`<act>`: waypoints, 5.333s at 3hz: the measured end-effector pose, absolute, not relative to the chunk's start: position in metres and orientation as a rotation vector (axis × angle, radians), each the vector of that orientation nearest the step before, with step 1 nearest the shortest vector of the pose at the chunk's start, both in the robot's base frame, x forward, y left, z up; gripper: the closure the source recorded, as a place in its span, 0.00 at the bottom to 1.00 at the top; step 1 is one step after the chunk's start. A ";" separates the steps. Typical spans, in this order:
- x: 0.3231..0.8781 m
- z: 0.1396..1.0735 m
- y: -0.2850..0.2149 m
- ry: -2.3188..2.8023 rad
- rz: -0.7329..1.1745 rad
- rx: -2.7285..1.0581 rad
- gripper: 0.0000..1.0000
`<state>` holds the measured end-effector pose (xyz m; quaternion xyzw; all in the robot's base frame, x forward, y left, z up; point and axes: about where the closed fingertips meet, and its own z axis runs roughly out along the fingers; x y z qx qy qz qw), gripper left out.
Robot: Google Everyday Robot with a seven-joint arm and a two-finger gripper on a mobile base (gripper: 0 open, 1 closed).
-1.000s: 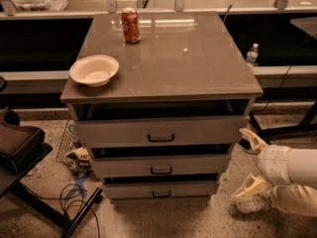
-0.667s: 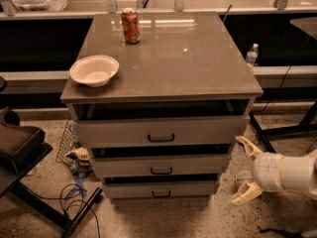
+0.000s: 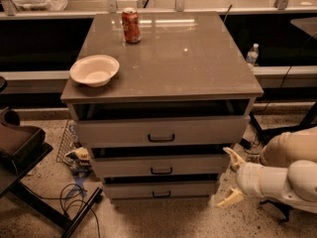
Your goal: Open middle drawer
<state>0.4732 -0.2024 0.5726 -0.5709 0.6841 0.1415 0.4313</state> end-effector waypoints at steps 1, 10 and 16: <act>0.494 0.542 -0.189 1.710 0.395 -1.404 0.00; 0.600 0.443 -0.108 1.710 0.566 -1.385 0.43; 0.582 0.442 -0.104 1.711 0.586 -1.366 1.00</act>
Offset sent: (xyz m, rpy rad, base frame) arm 0.0648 0.0484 -0.0880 0.0609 0.0740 0.0291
